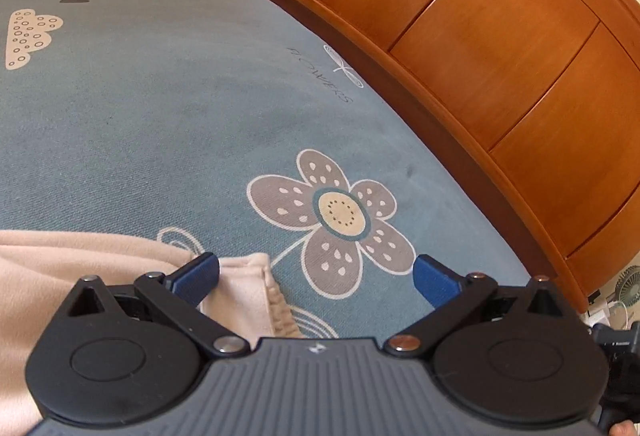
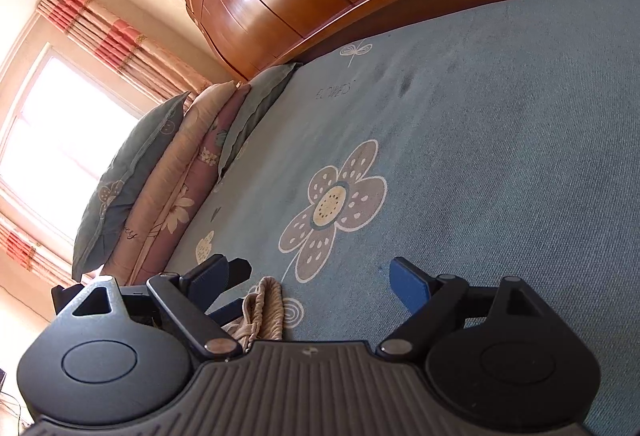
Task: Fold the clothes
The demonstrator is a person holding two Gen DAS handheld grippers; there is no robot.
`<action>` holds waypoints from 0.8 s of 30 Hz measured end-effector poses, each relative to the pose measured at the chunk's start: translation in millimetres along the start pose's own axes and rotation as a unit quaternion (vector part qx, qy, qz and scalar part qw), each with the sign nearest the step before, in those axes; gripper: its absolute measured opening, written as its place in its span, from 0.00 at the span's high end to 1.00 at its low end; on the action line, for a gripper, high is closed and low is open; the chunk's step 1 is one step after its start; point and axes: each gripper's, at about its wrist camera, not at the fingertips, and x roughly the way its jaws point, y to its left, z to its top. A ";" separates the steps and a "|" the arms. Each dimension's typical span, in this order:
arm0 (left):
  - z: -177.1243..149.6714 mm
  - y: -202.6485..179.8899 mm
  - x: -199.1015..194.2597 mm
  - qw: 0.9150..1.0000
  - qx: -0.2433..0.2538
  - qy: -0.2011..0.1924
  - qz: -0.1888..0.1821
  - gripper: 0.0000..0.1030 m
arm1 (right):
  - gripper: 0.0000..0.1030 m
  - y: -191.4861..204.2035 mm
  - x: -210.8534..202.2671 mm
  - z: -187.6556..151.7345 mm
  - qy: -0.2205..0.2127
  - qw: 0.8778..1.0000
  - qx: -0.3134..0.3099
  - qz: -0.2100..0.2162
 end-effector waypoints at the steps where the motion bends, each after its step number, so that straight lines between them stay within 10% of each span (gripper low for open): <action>1: 2.4 0.6 2.1 1.000 -0.011 0.003 0.001 0.01 | 0.12 -0.2 0.9 -0.3 0.001 1.000 0.002 0.000; 11: -4.4 -9.3 -27.5 0.999 -0.020 0.017 -0.025 0.01 | 0.12 -7.5 1.6 -0.7 0.003 1.000 0.025 -0.010; 18: -10.6 -9.0 -7.1 0.999 -0.032 0.020 -0.011 0.01 | 0.11 -5.5 5.5 -2.1 0.014 1.000 0.023 -0.013; 24: -2.1 -12.9 -63.6 0.999 -0.020 0.000 0.028 0.01 | 0.10 -5.6 7.7 -3.4 0.022 0.999 0.022 -0.018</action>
